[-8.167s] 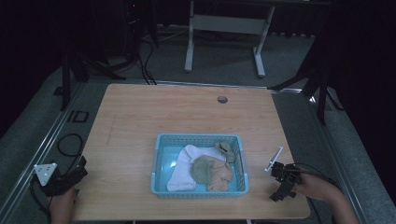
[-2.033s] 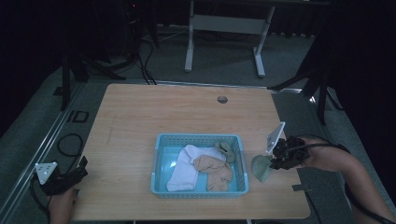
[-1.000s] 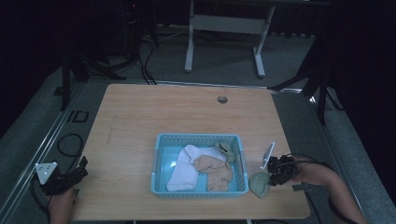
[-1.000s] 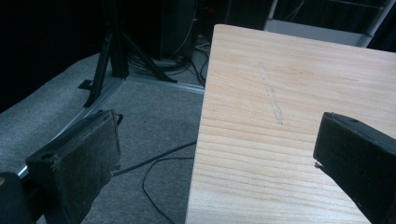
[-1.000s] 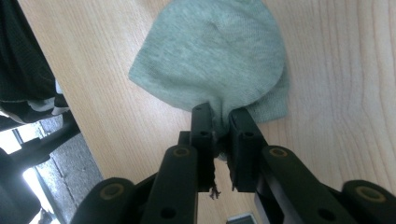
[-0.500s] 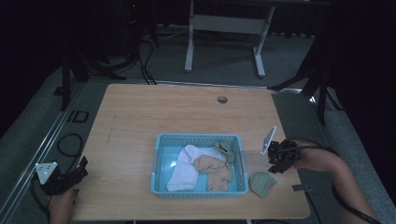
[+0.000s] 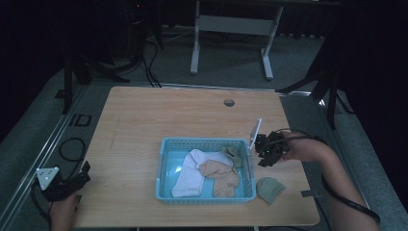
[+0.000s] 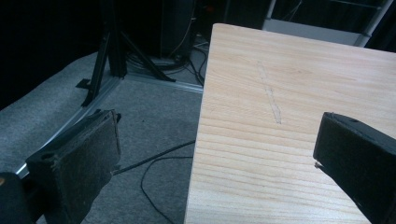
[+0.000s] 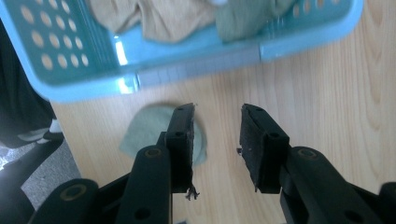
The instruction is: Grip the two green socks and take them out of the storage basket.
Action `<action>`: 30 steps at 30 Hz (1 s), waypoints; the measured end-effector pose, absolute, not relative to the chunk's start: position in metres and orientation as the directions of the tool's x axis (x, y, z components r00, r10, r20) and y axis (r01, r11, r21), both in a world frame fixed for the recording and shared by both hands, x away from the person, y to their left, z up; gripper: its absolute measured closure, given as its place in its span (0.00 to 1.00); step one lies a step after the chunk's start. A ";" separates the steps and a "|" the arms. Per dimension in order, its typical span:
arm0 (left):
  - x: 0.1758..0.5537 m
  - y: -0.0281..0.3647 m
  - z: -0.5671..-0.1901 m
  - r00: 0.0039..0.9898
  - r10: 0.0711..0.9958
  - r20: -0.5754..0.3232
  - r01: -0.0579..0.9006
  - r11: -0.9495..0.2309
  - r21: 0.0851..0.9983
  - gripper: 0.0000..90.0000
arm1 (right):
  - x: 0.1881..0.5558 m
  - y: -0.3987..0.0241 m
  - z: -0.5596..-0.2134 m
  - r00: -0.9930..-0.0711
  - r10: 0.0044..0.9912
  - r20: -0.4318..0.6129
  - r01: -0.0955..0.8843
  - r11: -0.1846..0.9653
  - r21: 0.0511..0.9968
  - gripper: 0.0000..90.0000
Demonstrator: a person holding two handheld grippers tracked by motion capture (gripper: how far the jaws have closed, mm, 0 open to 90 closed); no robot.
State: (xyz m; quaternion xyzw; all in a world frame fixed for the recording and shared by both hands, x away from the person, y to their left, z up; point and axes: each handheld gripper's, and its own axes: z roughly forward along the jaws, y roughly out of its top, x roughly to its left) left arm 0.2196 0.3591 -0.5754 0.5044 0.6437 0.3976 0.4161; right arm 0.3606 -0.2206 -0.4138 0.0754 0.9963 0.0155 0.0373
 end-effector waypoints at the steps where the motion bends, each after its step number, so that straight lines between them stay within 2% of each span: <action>1: 0.220 0.359 -0.575 -0.144 0.980 -0.135 0.318 0.175 0.932 0.01 | 0.361 -0.214 -0.414 -0.987 0.140 -0.073 0.138 0.990 0.035 0.73; 13: 0.219 0.360 -0.575 -0.140 0.981 -0.137 0.320 0.176 0.931 0.01 | 0.370 -0.169 -0.423 -0.995 0.073 -0.075 0.072 0.997 0.015 0.73; 30: 0.219 0.360 -0.575 -0.136 0.981 -0.141 0.317 0.178 0.932 0.01 | 0.386 -0.139 -0.450 -0.995 0.070 -0.069 0.073 0.996 -0.050 0.71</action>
